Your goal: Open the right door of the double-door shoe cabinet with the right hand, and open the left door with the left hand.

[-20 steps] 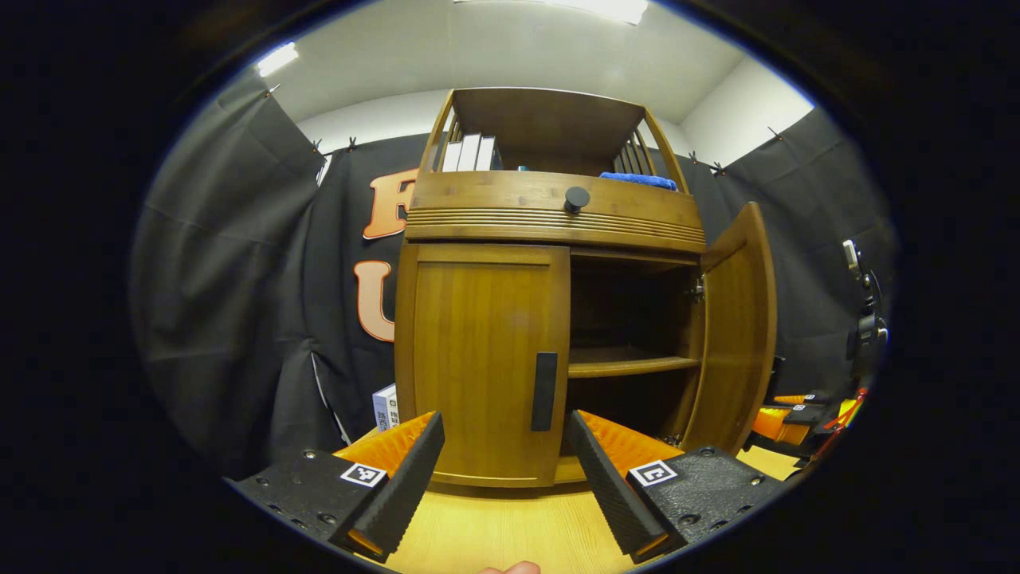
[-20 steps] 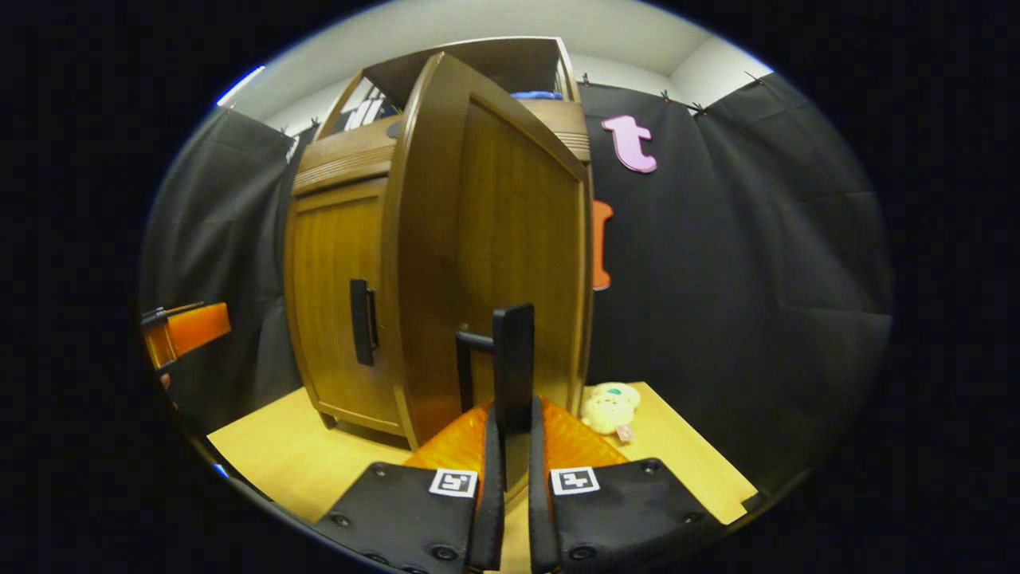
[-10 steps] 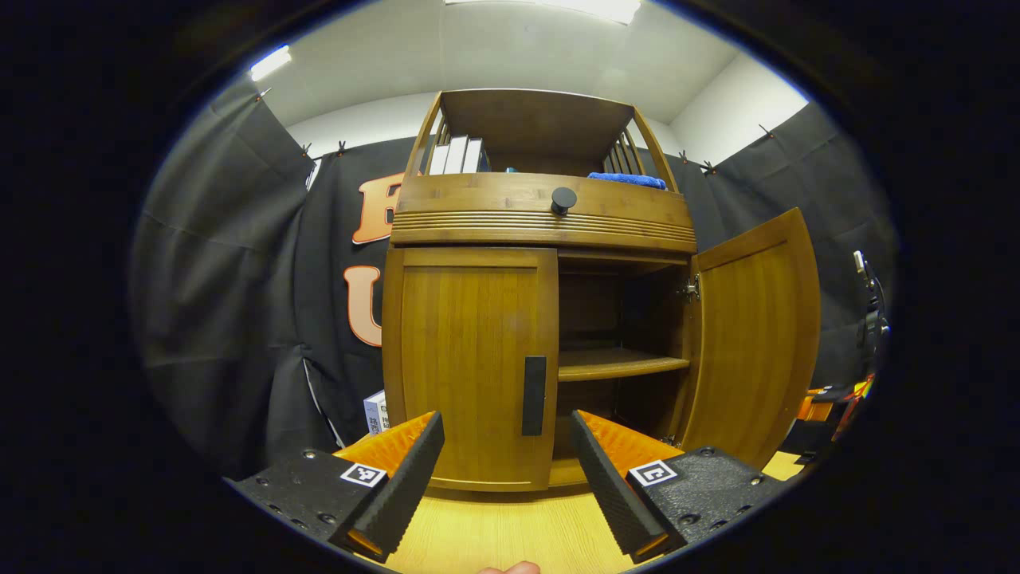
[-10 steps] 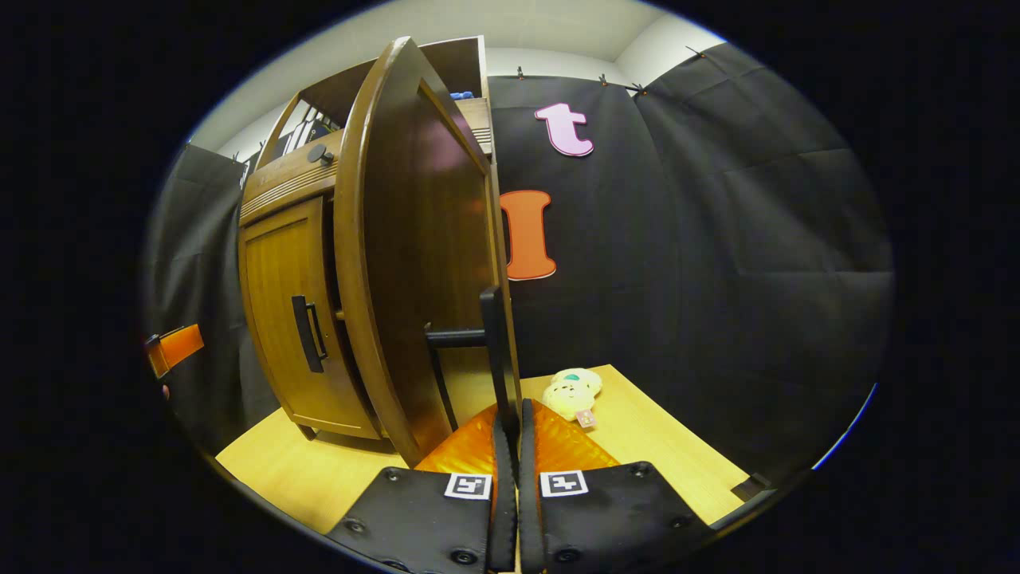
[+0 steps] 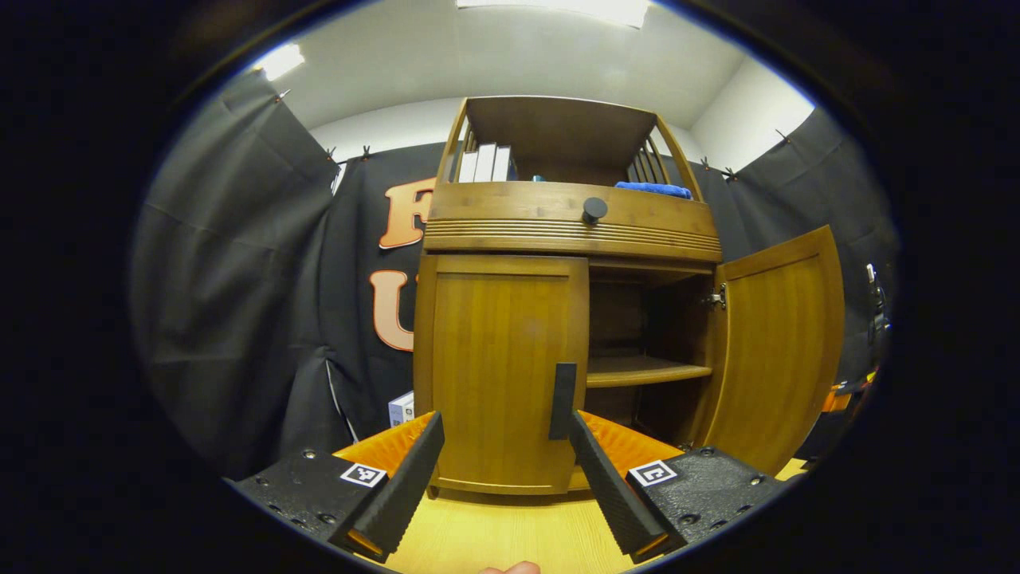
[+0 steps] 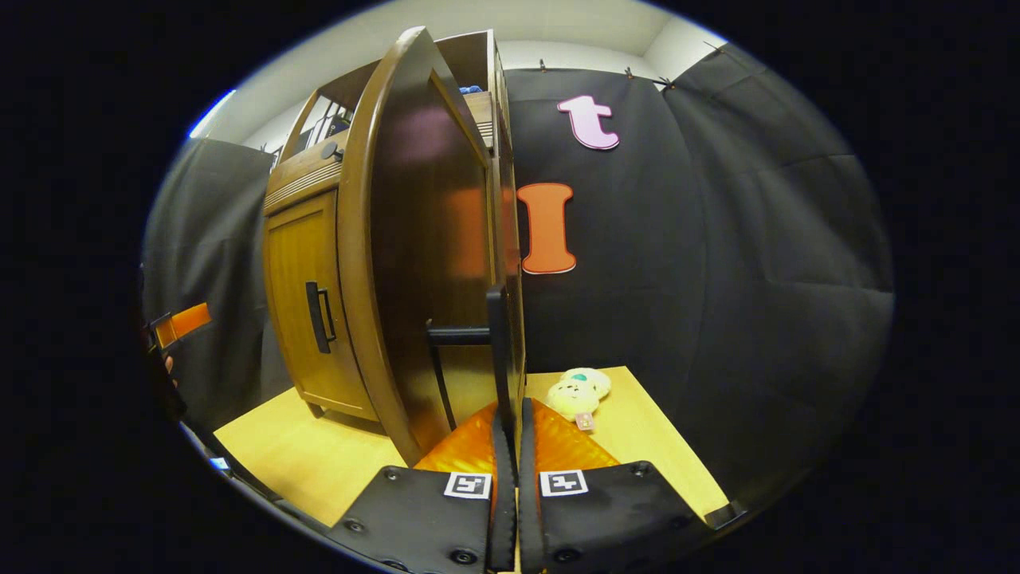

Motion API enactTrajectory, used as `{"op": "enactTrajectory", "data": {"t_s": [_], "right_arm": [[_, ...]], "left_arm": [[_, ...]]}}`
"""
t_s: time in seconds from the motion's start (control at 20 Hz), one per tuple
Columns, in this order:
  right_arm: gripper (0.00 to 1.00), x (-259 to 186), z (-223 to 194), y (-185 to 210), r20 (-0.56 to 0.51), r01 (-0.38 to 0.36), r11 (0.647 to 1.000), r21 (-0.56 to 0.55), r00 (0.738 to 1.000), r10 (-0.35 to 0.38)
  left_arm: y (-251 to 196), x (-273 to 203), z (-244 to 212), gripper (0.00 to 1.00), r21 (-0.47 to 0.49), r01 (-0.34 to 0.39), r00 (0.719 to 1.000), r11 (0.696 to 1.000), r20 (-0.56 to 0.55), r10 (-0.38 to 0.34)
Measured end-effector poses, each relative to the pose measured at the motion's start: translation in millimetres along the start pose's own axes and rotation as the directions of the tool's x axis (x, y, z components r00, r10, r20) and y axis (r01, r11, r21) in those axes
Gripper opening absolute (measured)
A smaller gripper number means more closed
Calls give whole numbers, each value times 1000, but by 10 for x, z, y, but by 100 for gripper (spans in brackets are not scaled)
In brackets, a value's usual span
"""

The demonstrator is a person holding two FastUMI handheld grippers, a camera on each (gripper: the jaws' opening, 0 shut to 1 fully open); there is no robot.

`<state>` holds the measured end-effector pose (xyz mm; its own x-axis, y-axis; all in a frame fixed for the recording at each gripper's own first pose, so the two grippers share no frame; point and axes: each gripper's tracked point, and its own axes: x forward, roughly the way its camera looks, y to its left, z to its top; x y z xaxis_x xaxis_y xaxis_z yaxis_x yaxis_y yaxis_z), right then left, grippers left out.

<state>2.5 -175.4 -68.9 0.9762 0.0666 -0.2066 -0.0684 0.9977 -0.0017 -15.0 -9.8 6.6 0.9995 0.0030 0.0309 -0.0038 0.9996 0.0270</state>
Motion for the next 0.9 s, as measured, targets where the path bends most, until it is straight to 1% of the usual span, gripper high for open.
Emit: {"op": "enactTrajectory", "data": {"t_s": [0.05, 0.1, 0.15, 0.2, 0.25, 0.3, 0.4, 0.45, 0.5, 0.6, 0.75, 0.8, 0.9], "right_arm": [[4, 6, -3, -37, -6, -12, 1000, 10, 1000, 12], [4, 17, -3, -77, -10, -26, 1000, 10, 1000, 26], [14, 25, -6, -102, -20, -41, 999, 4, 999, 41], [10, 31, -10, -121, -30, -52, 999, -1, 998, 52], [9, 35, -9, -148, -41, -63, 998, 1, 997, 63], [9, 36, 7, -175, -47, -70, 998, 4, 996, 71], [9, 26, 3, -174, -48, -83, 996, 10, 995, 84], [9, 21, 1, -161, -53, -81, 997, 9, 995, 81], [9, 25, -14, -144, -60, -82, 997, 7, 995, 82], [9, -4, -34, -102, -65, -85, 996, 0, 994, 85], [9, -135, -137, -185, -81, -61, 998, 4, 995, 61], [9, -197, -108, -190, -53, -61, 998, 36, 997, 63], [9, -267, -137, -209, -54, -43, 996, 73, 997, 47]], "left_arm": [[30, -11, 8, 94, -3, -7, 1000, 1000, 1, 7], [58, -18, 26, 94, -5, -14, 1000, 1000, 5, 14], [82, -16, 44, 94, -4, -19, 1000, 1000, 9, 19], [104, -33, 57, 94, -1, -23, 1000, 1000, 11, 23], [118, -36, 70, 94, 3, -25, 1000, 1000, 13, 25], [126, -46, 72, 96, 3, -25, 1000, 1000, 14, 25], [118, -53, 75, 96, -2, -18, 1000, 1000, 11, 18], [111, -67, 72, 94, -5, -15, 1000, 1000, 10, 15], [109, -67, 72, 96, -8, -13, 1000, 1000, 9, 13], [78, -76, 71, 96, -12, -5, 1000, 1000, 7, 5], [71, -107, 84, 94, -10, -3, 1000, 1000, 10, 3], [53, -107, 75, 94, -11, 3, 1000, 1000, 8, -3], [38, -99, 56, 94, -11, 11, 1000, 1000, 2, -11]]}}
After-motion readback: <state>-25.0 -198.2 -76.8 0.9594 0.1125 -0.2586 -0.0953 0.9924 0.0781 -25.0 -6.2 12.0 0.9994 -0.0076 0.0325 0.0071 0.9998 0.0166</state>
